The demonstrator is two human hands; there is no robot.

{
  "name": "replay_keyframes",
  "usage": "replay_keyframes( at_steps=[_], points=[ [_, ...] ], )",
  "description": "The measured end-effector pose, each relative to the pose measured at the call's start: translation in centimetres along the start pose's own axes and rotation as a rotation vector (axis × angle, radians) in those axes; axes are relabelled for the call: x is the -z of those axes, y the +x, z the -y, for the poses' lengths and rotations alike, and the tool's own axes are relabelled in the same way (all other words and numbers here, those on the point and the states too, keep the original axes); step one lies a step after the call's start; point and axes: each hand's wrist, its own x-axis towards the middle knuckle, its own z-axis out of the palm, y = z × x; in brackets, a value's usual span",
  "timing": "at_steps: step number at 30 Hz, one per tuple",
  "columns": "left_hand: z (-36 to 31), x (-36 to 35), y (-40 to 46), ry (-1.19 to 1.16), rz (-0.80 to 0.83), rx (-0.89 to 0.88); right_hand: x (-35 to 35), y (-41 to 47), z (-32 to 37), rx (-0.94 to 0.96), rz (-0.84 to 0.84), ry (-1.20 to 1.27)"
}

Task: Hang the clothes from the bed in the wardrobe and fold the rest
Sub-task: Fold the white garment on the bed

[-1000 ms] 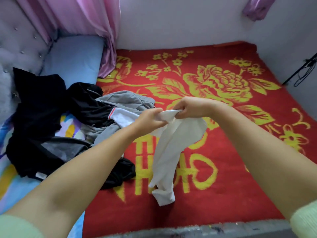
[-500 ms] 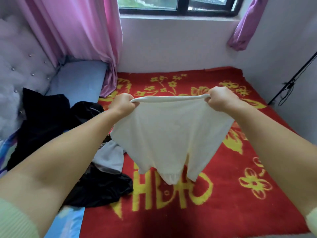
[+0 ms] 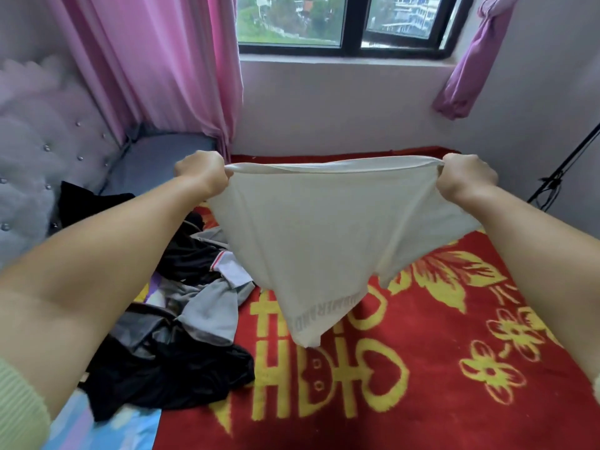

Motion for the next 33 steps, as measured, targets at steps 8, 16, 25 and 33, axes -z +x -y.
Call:
replay_keyframes(
  at_steps=[8,16,25,33],
  points=[
    [-2.6,-0.8,4.1,-1.113,0.154,0.465,-2.6,4.8,3.6,-0.373,0.050,0.970],
    [-6.5,3.5,9.9,-1.621,-0.224,0.306,1.3,11.7,4.8,-0.220,-0.189,1.443],
    [-6.6,9.2,8.5,-1.235,-0.676,0.093,8.4,14.5,2.2,-0.216,-0.512,1.455],
    [-1.3,-3.6,-2.9,-0.335,-0.581,-0.363,-1.6,6.4,-6.9,-0.052,-0.256,1.048]
  ],
)
